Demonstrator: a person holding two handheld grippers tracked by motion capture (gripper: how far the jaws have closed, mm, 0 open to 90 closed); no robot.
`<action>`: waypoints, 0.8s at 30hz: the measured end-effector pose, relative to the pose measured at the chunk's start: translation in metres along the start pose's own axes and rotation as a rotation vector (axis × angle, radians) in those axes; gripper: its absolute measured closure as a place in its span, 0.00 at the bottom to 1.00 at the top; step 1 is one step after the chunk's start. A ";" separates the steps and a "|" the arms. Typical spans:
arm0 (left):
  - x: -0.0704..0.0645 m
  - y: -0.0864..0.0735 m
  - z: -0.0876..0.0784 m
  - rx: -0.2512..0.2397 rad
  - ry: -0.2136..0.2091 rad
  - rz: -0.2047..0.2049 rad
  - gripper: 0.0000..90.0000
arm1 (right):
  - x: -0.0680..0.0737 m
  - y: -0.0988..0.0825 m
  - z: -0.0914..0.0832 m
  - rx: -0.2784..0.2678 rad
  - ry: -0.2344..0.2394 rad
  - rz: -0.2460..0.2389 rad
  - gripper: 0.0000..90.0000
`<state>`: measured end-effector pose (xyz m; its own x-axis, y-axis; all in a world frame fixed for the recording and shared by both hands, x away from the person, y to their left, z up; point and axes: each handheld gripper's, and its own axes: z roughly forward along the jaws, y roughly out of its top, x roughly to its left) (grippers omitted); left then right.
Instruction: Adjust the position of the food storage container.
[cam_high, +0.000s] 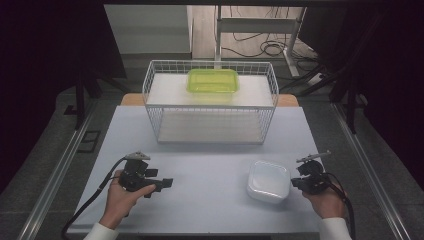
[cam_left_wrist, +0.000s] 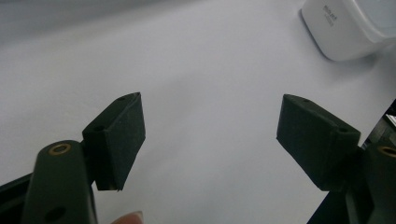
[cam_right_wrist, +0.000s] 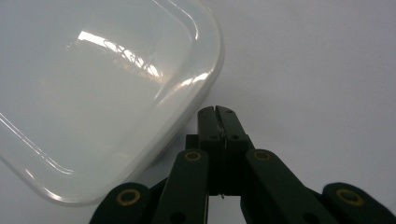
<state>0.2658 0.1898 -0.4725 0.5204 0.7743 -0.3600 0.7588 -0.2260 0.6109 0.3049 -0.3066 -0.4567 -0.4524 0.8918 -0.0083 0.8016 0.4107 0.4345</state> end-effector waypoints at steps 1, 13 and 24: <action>0.000 0.000 0.000 -0.001 0.000 -0.001 0.25 | 0.001 0.001 0.001 0.003 0.004 0.000 0.99; -0.001 0.001 -0.001 -0.022 -0.043 -0.034 0.25 | 0.022 0.013 0.008 0.008 -0.009 -0.033 0.99; 0.001 0.002 -0.001 -0.026 -0.018 -0.029 0.26 | 0.060 0.034 0.022 -0.007 0.036 -0.089 0.99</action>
<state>0.2669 0.1905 -0.4712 0.5054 0.7693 -0.3909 0.7636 -0.1878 0.6178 0.3136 -0.2348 -0.4619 -0.5353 0.8445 -0.0145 0.7551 0.4862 0.4398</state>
